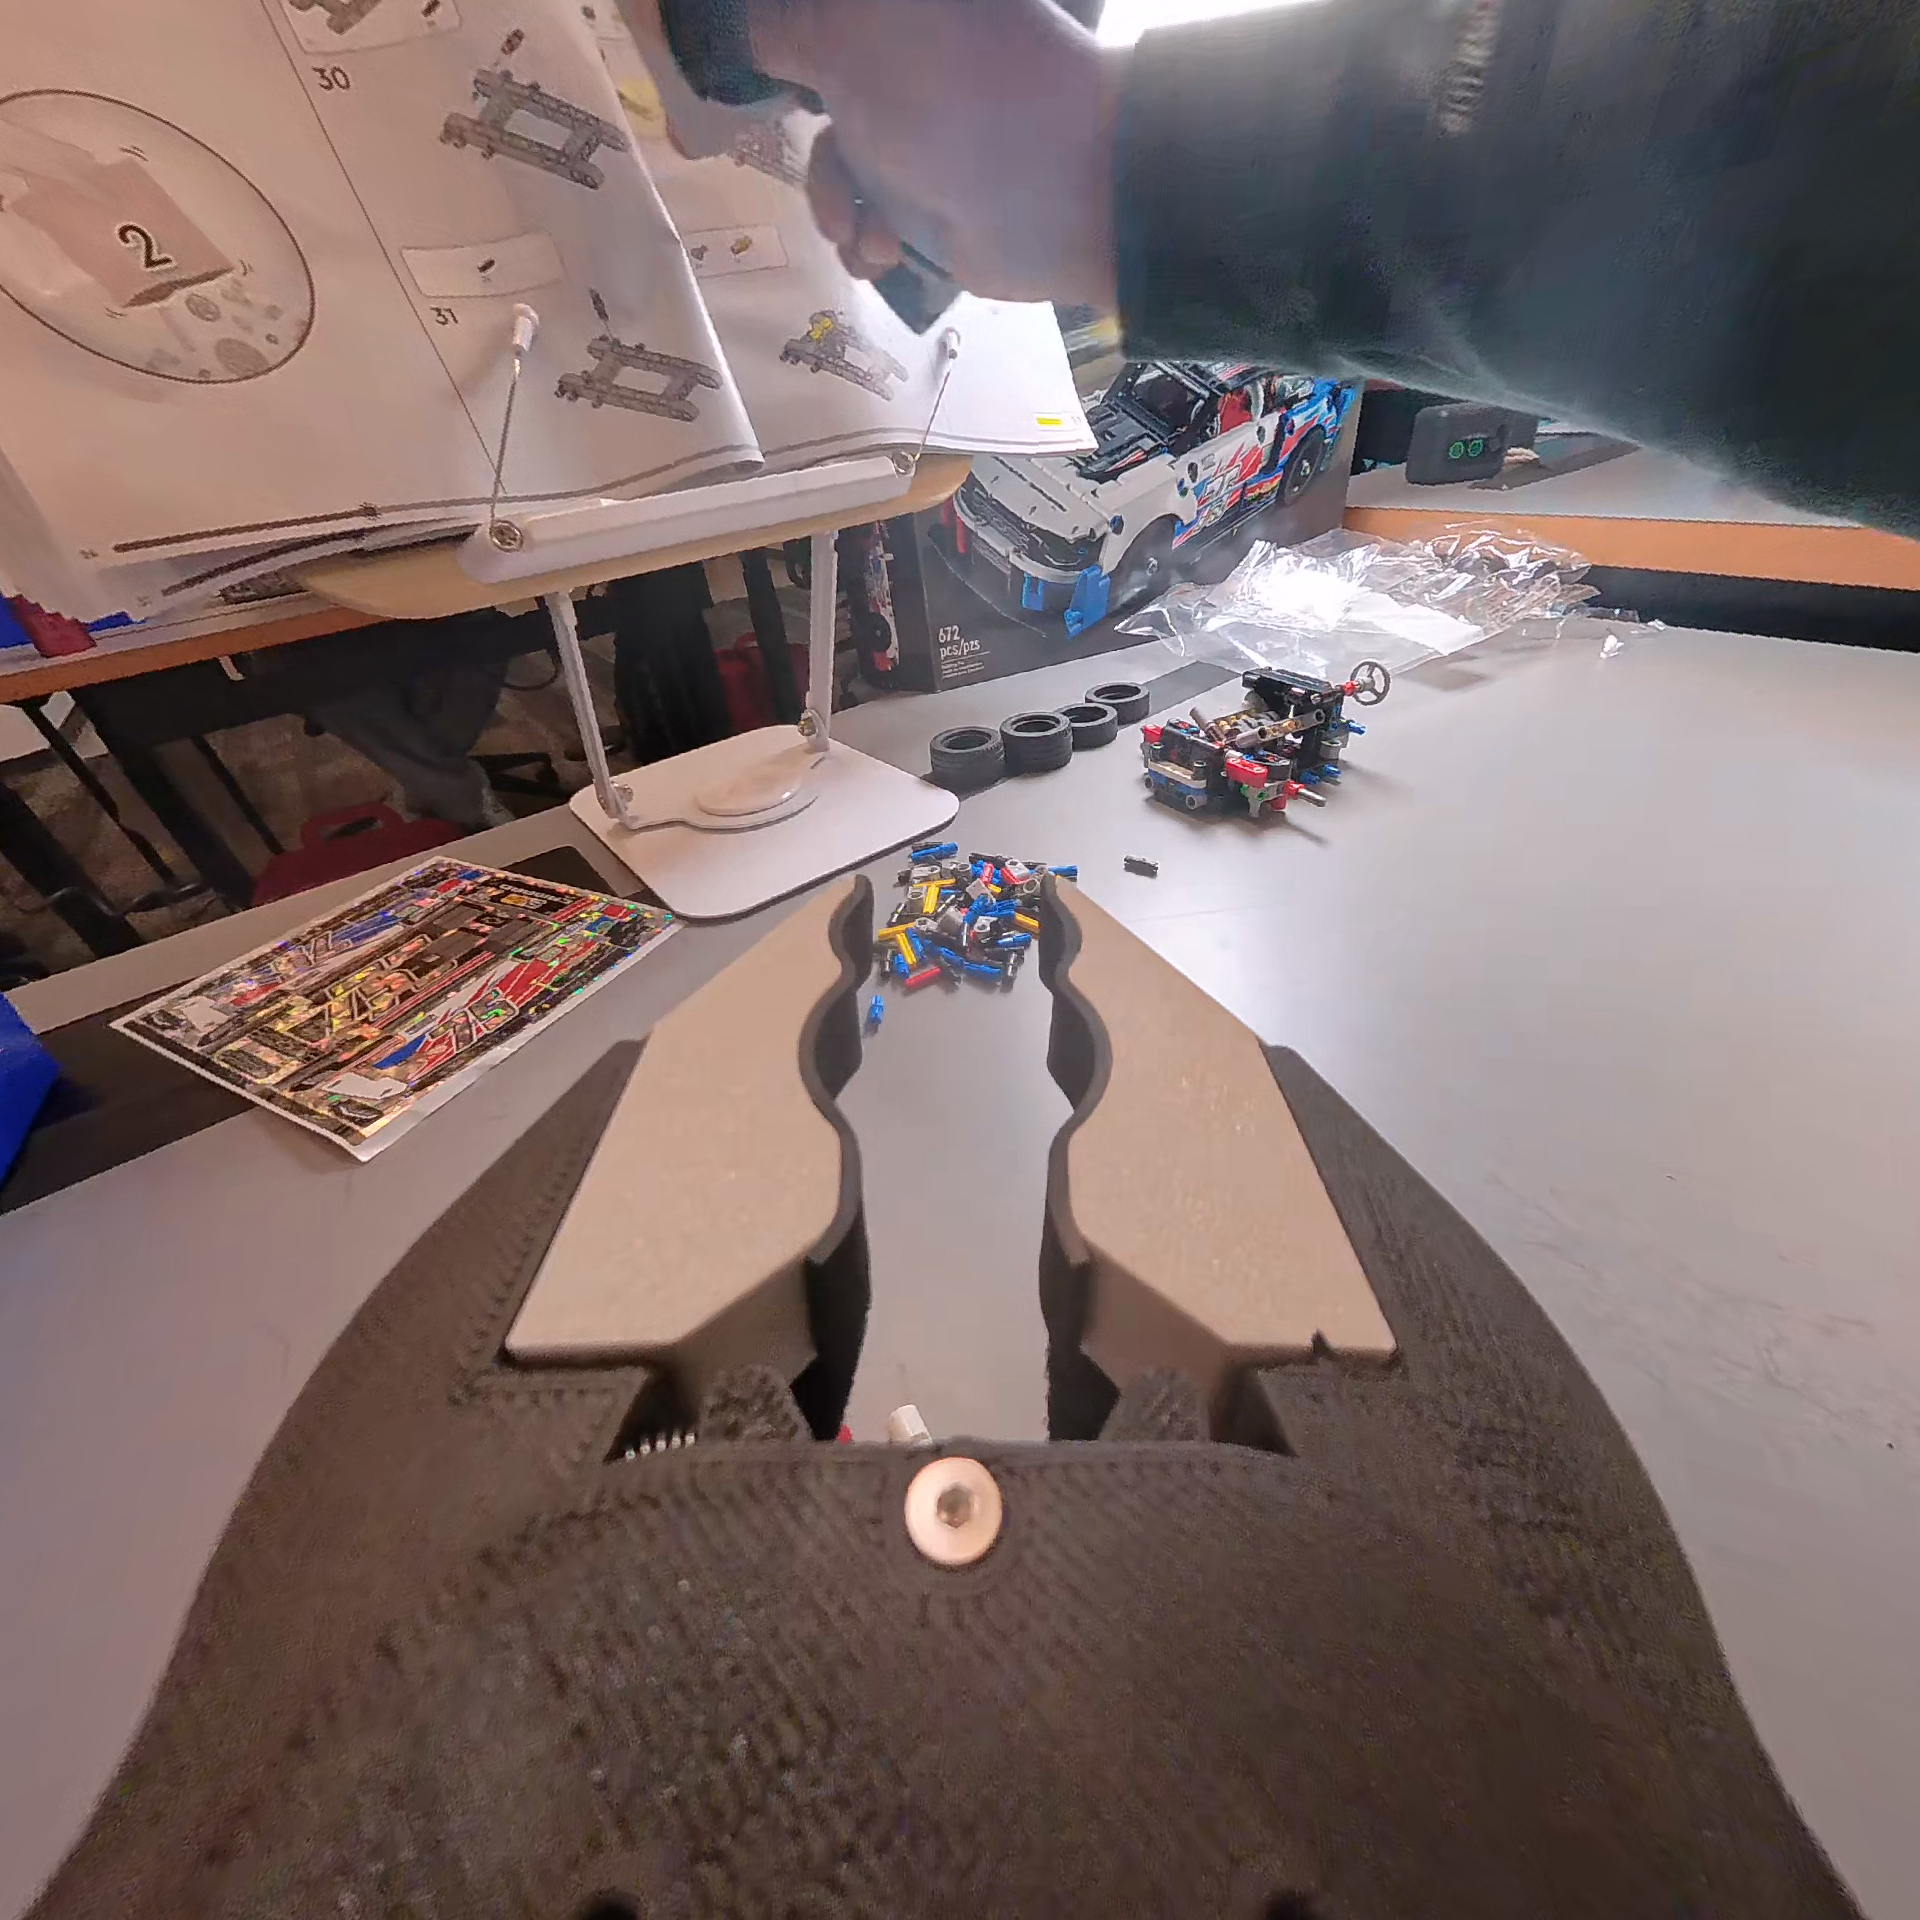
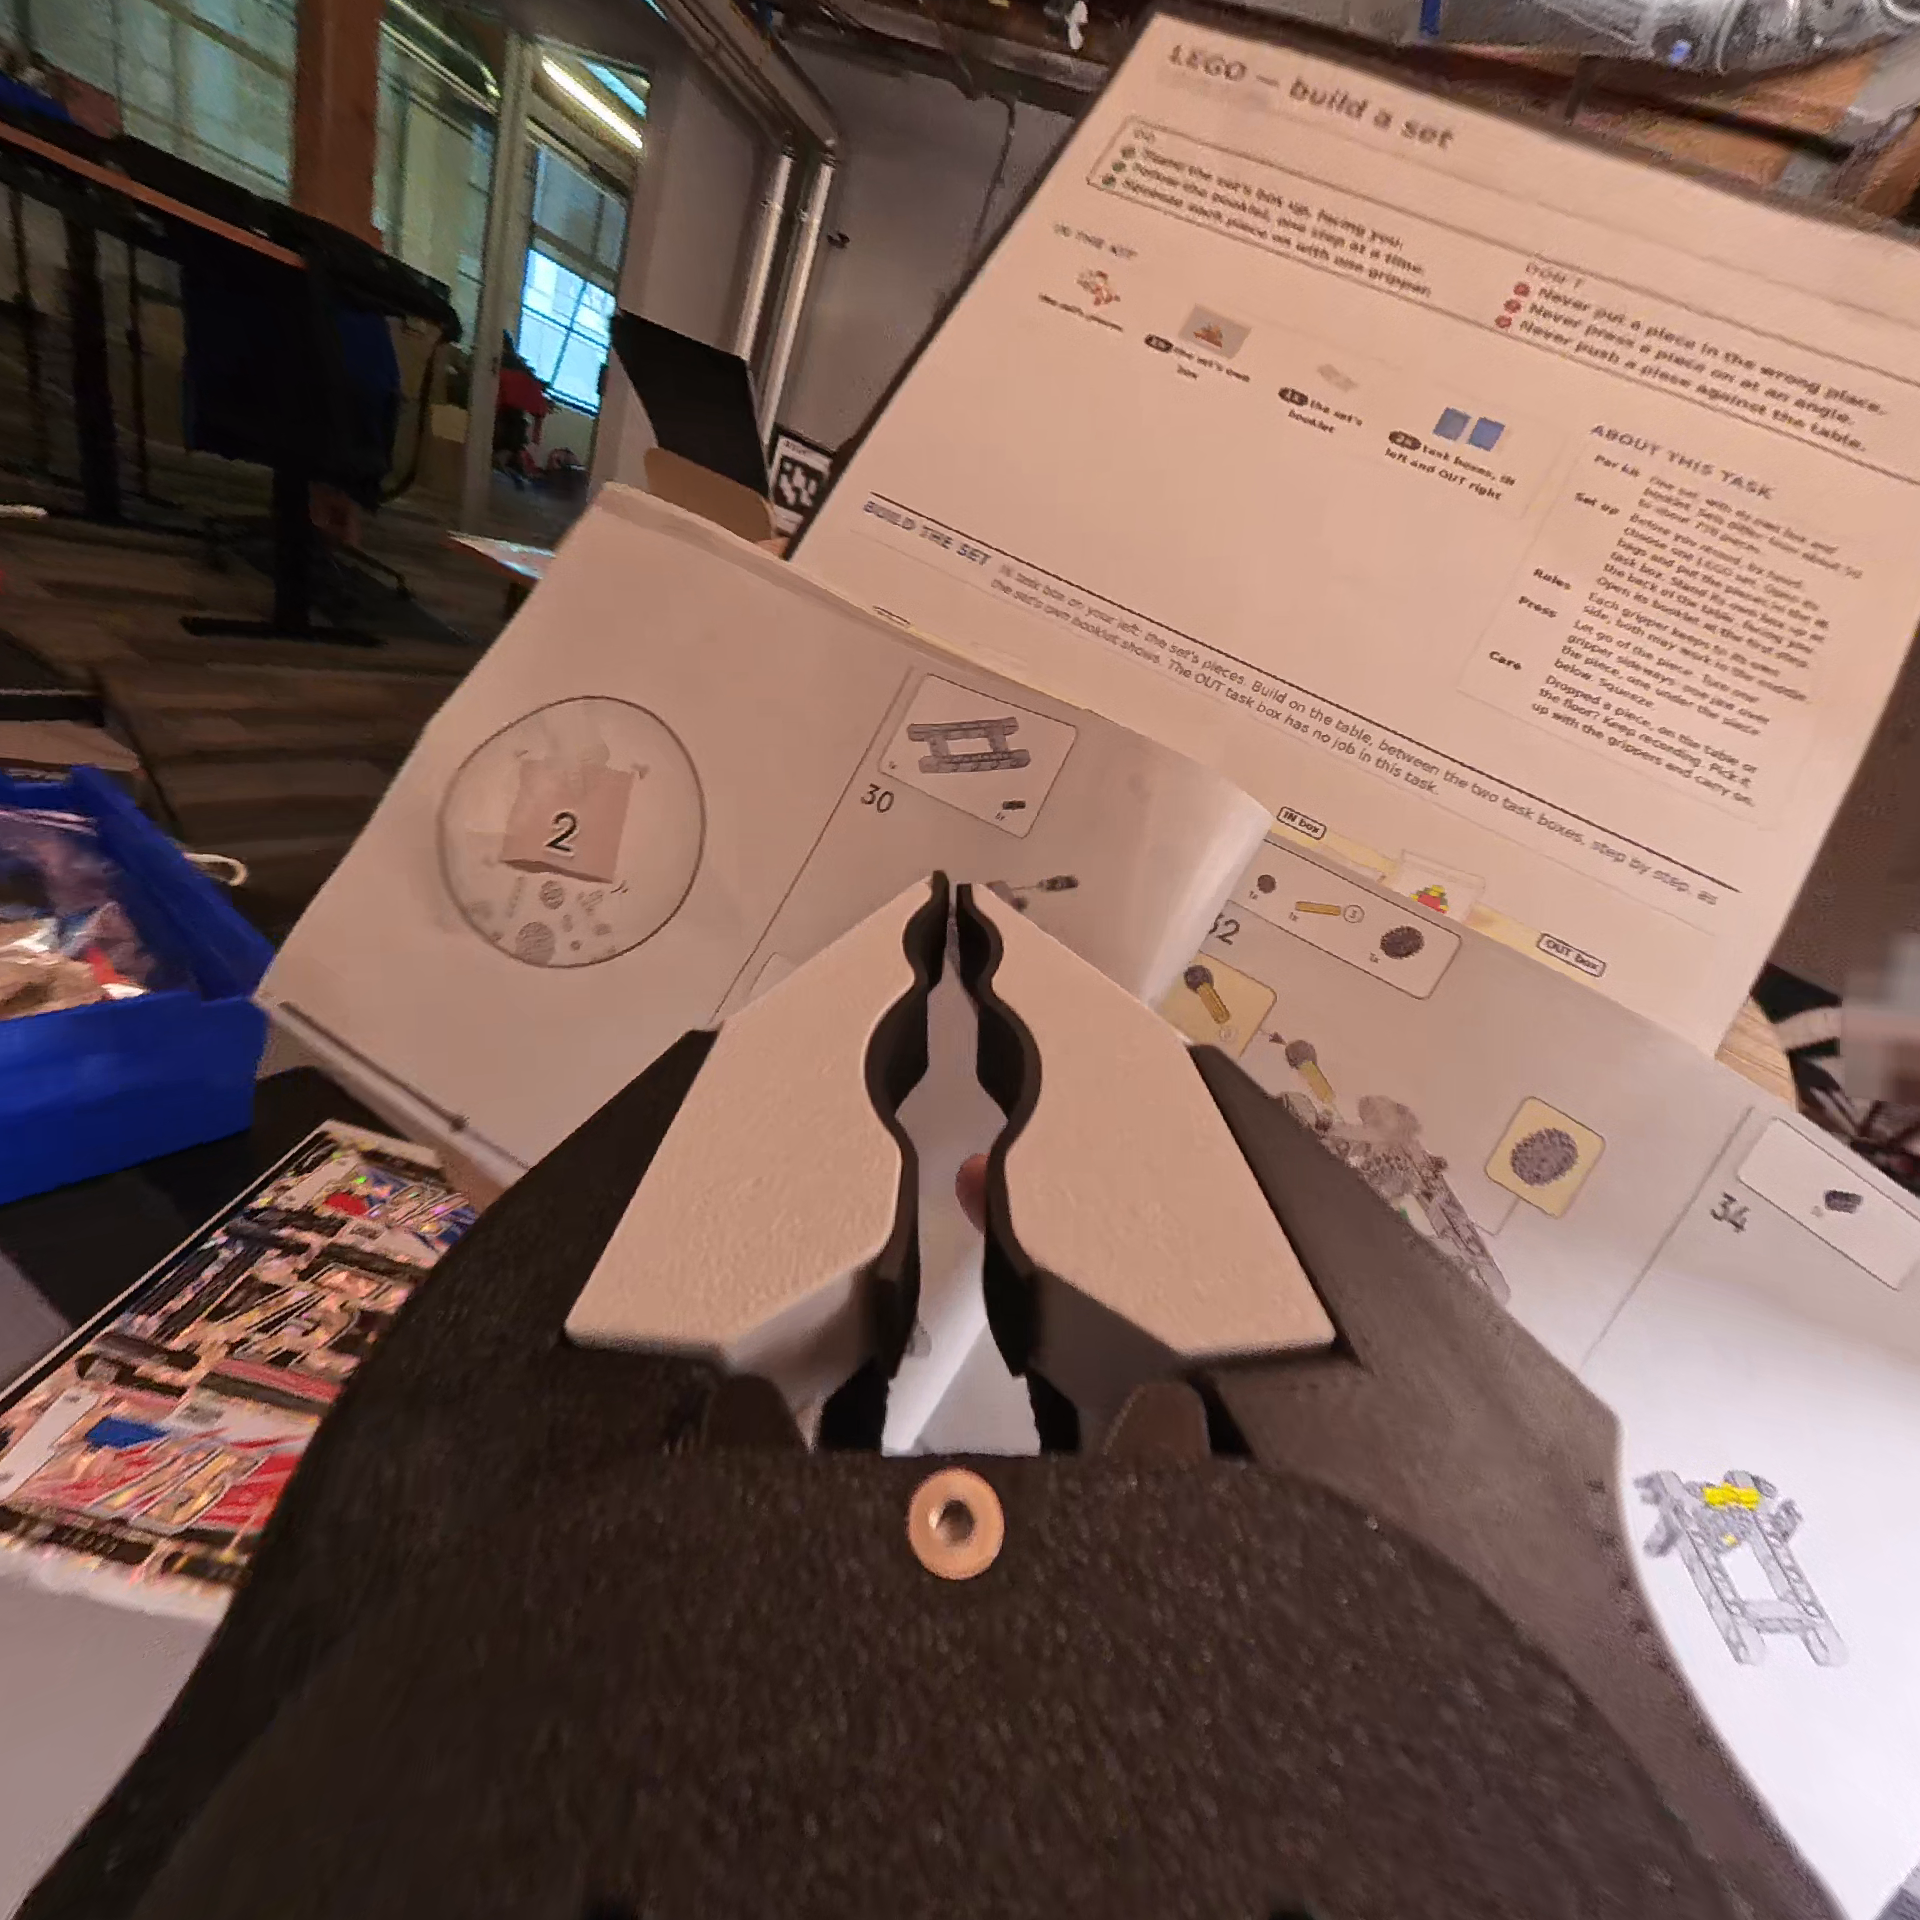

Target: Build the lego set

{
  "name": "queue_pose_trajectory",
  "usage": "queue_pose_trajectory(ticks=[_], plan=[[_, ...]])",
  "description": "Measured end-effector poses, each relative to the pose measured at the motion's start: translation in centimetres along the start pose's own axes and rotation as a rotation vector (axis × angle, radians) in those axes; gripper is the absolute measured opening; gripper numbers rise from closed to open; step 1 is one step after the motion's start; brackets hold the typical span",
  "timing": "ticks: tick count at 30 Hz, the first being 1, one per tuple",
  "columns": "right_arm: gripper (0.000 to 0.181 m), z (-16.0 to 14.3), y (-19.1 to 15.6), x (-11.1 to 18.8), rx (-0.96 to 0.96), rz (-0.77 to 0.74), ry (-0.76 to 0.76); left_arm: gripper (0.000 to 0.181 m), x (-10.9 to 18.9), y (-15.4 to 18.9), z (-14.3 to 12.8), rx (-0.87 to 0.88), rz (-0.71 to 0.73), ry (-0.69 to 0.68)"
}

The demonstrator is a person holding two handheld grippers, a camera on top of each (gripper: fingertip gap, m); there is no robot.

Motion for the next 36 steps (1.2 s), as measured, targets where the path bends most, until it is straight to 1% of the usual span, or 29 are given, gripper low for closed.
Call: queue_pose_trajectory(ticks=[1,4,6,9,13,16,18,21,23,26,28,31,34,36], plan=[[0.000,0.0,-0.3,1.0,0.003,0.019,0.008,0.030,0.0,0.0,0.0,0.004,0.000,0.001],[0.001,0.1,-1.3,4.4,-0.012,0.088,0.036,0.030,0.1,0.0,0.1,0.006,-0.001,0.004],[0.002,-0.1,-2.1,7.2,-0.046,0.137,0.055,0.030,0.2,-0.1,0.2,0.005,0.005,0.007],[0.003,-1.6,-2.9,12.1,-0.102,0.182,0.060,0.030,0.5,-0.8,0.5,0.019,0.036,0.014],[0.005,-4.9,-3.2,18.9,-0.198,0.198,0.018,0.030,1.3,-2.9,1.0,0.036,0.137,0.016],[0.009,-8.3,-3.1,23.4,-0.234,0.177,-0.048,0.030,2.4,-5.0,2.0,0.001,0.228,0.031],[0.011,-10.9,-3.0,26.1,-0.242,0.153,-0.109,0.030,3.0,-5.8,2.5,-0.008,0.261,0.042],[0.014,-14.1,-3.2,29.3,-0.291,0.127,-0.166,0.030,3.2,-6.0,2.6,0.002,0.268,0.050],[0.016,-15.3,-3.1,30.8,-0.317,0.095,-0.160,0.030,2.8,-5.7,2.2,0.004,0.251,0.042],[0.018,-16.1,-3.2,32.0,-0.335,0.042,-0.097,0.030,2.2,-4.9,1.4,-0.020,0.222,0.014],[0.023,-15.8,-3.4,32.2,-0.314,0.061,-0.084,0.030,1.8,-4.5,0.9,-0.039,0.207,-0.006],[0.032,-14.9,-3.2,32.4,-0.237,0.062,-0.047,0.031,1.9,-4.3,1.2,-0.037,0.193,0.008],[0.041,-15.1,-3.7,32.8,-0.239,0.090,-0.050,0.031,2.1,-4.5,1.4,-0.020,0.196,0.021],[0.043,-15.3,-3.5,33.0,-0.240,0.090,-0.041,0.031,2.1,-4.7,1.2,-0.013,0.205,0.018]])
Point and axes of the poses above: each gripper's, where its closed fingertips meet, x back along the fingers, z out of its top, y = z × x across the jaws, the point moved 4 cm from there along x, back along the fingers, and after that the axes turned 3 degrees about -x, right-handed, at the moved point
